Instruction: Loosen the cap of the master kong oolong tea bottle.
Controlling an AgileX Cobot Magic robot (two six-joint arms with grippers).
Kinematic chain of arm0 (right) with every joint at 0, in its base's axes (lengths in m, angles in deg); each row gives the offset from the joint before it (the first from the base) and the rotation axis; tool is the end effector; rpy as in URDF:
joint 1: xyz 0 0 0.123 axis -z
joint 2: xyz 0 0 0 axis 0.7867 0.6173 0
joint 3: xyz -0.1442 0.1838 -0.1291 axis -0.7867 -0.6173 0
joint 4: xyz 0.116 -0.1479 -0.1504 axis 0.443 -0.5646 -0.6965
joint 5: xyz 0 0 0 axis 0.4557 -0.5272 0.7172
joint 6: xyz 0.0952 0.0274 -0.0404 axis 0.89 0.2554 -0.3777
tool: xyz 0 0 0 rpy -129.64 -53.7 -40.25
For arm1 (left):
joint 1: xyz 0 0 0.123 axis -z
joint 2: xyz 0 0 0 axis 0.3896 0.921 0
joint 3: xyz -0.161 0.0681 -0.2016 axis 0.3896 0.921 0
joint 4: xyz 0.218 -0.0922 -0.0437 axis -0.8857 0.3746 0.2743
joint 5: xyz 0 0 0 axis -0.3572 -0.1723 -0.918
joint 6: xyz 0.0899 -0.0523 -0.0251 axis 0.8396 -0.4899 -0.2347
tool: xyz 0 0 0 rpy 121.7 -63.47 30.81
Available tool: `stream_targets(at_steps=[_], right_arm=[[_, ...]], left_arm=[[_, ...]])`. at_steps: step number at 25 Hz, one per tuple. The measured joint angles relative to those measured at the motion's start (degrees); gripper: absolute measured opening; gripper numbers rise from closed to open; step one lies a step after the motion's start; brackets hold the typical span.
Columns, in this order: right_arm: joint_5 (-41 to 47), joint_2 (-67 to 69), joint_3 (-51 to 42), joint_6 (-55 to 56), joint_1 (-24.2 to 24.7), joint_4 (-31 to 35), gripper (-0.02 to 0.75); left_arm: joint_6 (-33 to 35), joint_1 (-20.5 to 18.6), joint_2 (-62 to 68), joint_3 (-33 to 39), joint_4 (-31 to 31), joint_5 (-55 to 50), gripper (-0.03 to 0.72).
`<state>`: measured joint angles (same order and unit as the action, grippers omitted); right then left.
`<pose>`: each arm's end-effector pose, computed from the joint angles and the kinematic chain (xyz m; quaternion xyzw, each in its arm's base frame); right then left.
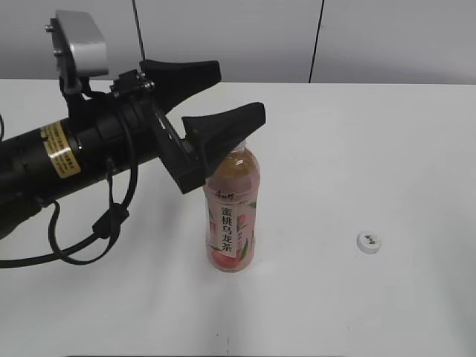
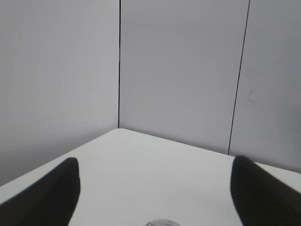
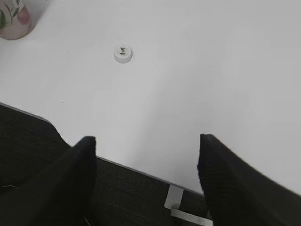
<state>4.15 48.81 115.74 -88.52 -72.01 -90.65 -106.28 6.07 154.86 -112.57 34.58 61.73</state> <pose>0.0412 0.0105 0.2583 -0.2233 0.8800 0.0212 0.4187 0.2371 -0.2019 0.1973 0.3548 0.5755 -0.3982 0.6200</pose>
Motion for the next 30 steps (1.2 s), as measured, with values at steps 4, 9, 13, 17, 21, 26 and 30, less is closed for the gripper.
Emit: stream_targets(at_steps=[4, 9, 13, 17, 21, 26, 30], right_arm=[[0.0, 0.0, 0.0, 0.0, 0.0, 0.0, 0.512], [0.0, 0.0, 0.0, 0.0, 0.0, 0.0, 0.512], [0.0, 0.0, 0.0, 0.0, 0.0, 0.0, 0.512], [-0.1, 0.0, 0.0, 0.0, 0.0, 0.0, 0.512], [-0.1, 0.0, 0.0, 0.0, 0.0, 0.0, 0.512], [-0.2, 0.0, 0.0, -0.1, 0.0, 0.0, 0.512], [-0.2, 0.0, 0.0, 0.0, 0.0, 0.0, 0.512]], left_arm=[[-0.1, 0.0, -3.0, 0.0, 0.0, 0.0, 0.591], [-2.1, 0.0, -7.9, 0.0, 0.0, -1.5, 0.591], [-2.7, 0.0, -12.0, 0.0, 0.0, -5.5, 0.591], [-4.1, 0.0, -16.8, 0.0, 0.0, -10.5, 0.591], [-7.5, 0.0, -22.1, 0.0, 0.0, -18.6, 0.591], [-9.7, 0.0, -28.9, 0.0, -0.4, -26.6, 0.591], [-9.8, 0.0, -34.6, 0.1, 0.9, -33.9, 0.591]])
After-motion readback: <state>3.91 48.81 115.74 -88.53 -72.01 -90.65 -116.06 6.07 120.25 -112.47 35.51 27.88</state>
